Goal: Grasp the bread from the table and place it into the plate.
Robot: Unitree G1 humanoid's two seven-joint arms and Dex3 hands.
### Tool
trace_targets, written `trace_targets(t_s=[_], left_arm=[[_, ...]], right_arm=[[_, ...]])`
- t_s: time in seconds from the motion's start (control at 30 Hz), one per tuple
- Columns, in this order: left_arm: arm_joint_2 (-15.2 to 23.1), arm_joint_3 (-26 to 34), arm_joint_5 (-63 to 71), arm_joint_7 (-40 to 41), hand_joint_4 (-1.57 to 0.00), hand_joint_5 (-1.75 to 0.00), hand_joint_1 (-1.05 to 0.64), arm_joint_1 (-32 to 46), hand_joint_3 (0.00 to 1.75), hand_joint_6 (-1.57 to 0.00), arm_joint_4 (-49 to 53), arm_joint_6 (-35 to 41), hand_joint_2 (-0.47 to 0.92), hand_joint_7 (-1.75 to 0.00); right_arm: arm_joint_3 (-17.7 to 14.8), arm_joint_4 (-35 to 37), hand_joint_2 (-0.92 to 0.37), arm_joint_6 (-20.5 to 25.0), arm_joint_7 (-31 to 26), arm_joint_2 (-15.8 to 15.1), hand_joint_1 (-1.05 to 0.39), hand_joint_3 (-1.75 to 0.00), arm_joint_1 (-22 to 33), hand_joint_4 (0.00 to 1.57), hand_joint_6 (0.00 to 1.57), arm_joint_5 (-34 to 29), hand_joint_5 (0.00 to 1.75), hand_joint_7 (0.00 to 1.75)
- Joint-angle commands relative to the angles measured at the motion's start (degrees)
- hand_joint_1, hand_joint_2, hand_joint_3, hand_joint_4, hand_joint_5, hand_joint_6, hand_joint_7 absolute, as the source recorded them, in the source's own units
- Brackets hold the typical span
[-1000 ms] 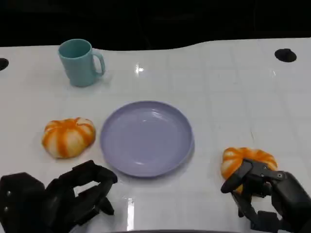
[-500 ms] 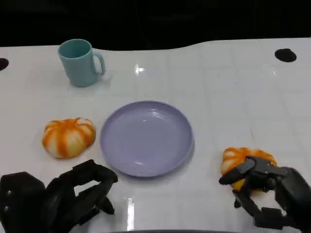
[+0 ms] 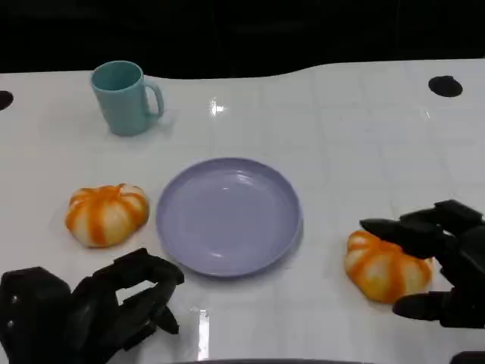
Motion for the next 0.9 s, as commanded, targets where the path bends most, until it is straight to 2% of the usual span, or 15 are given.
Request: trace_targets(t_s=[0.03,0.13,0.33,0.67,0.8,0.9], left_arm=[[0.4,0.1,0.3,0.2,-0.62,-1.74,-0.41,-0.1,0.56,-0.64,0.0,-0.6,0.84,-1.32],[0.2,0.1,0.2,0.3,-0.62,-1.74,-0.42,-0.1,0.56,-0.64,0.0,-0.7,0.84,-1.31],[0.3,-0.1,0.5,0.6,-0.62,-1.73,-0.41,-0.1,0.55,-0.65,-0.5,0.1,0.84,-1.28],[0.2,-0.2,0.4,0.3,-0.61,-1.74,-0.40,-0.1,0.58,-0.66,-0.5,-0.6,0.83,-1.27],[0.3,-0.1,0.4,0.0,-0.62,-1.74,-0.40,-0.2,0.59,-0.66,-0.3,-0.8,0.82,-1.27],[0.2,-0.2,0.2,0.4,-0.60,-1.74,-0.39,-0.1,0.59,-0.65,-0.9,0.0,0.81,-1.27]], right_arm=[[0.9,-2.5,-0.89,4.6,3.4,-2.1,-0.66,0.00,-0.9,0.00,0.29,-4.0,0.44,0.00],[2.7,-1.6,-0.84,5.5,4.3,-2.6,-0.63,0.00,-2.5,0.00,0.30,-6.0,0.45,0.01],[6.8,5.0,-0.79,5.3,1.5,-2.2,-0.59,0.00,-6.0,0.00,0.35,-9.7,0.54,0.02],[13.7,15.7,-0.80,6.6,-1.1,-2.0,-0.61,0.00,-12.9,0.04,0.39,-15.1,0.58,0.02],[15.4,17.7,-0.81,8.1,-1.0,-1.7,-0.61,-0.01,-14.3,0.03,0.38,-15.8,0.57,0.01],[17.4,22.0,-0.82,8.9,-1.8,-1.1,-0.60,-0.01,-16.9,0.06,0.38,-16.8,0.54,0.01]])
